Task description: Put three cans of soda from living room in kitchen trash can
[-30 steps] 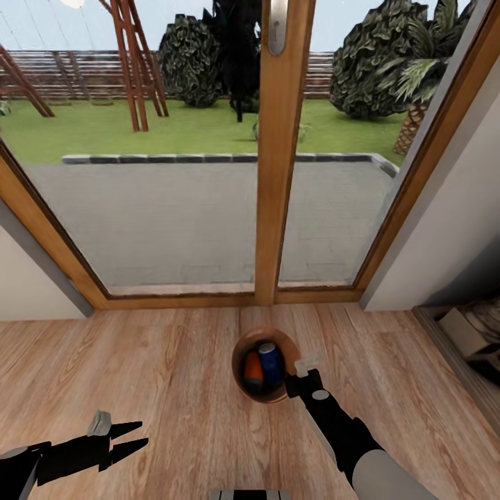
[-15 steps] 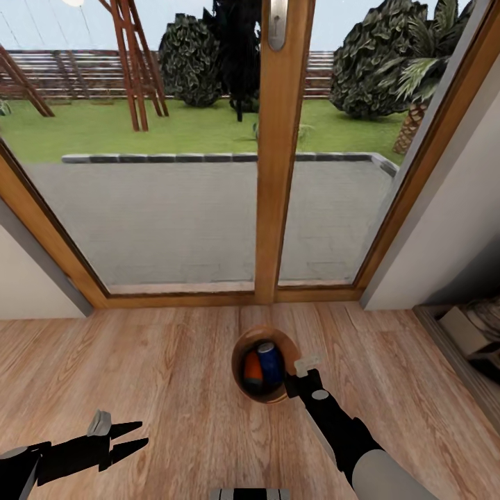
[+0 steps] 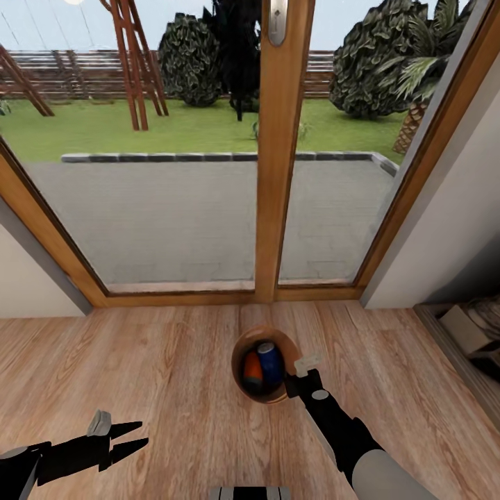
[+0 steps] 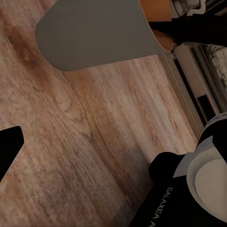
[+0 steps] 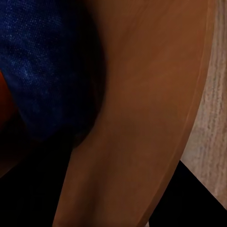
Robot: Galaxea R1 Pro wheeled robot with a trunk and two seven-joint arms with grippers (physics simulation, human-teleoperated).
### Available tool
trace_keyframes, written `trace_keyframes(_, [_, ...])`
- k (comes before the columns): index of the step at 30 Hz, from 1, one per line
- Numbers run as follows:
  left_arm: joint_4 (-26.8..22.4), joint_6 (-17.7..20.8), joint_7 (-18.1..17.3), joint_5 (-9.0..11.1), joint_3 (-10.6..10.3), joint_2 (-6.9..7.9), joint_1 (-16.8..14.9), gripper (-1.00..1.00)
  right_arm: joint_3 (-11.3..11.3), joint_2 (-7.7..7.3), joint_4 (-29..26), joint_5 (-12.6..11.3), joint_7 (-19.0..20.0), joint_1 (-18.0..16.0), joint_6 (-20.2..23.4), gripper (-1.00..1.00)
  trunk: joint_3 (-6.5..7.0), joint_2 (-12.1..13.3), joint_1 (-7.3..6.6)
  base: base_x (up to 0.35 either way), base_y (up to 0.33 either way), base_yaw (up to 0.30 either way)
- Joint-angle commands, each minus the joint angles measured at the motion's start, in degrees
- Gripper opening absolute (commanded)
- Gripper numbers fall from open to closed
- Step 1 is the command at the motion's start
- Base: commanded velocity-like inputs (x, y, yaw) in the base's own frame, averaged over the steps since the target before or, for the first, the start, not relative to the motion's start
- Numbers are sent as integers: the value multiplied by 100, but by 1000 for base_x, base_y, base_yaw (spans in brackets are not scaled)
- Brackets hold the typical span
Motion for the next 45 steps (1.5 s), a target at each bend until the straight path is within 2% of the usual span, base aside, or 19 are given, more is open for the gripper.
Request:
trace_keyframes(1, [0,0,0,0,0,0,0,100,-2,1,-8,0,22,-1,-2,-100,1,0,-1,0,0,0])
trace_keyframes(10, [0,0,0,0,-6,0,0,100,-2,1,-5,3,22,0,-2,-100,-143,-321,175,0,0,0])
trace_keyframes(17, [0,0,0,0,-7,0,0,100,-2,1,-5,3,22,-2,-2,-100,-143,-321,175,0,0,0])
trace_keyframes(20, [0,0,0,0,-8,-1,0,100,-2,1,-5,2,22,1,0,-100,-197,-442,241,0,0,0])
trace_keyframes(31, [0,0,0,0,-5,0,0,100,-2,1,-5,5,22,0,-2,-100,-197,-442,241,0,0,0])
trace_keyframes(35, [0,0,0,0,-7,0,0,100,-2,1,-5,2,22,0,-2,-100,-269,-602,329,0,0,0])
trace_keyframes(45, [0,0,0,0,-6,0,0,100,-2,1,-5,5,22,-1,-1,-100,-269,-602,329,0,0,0])
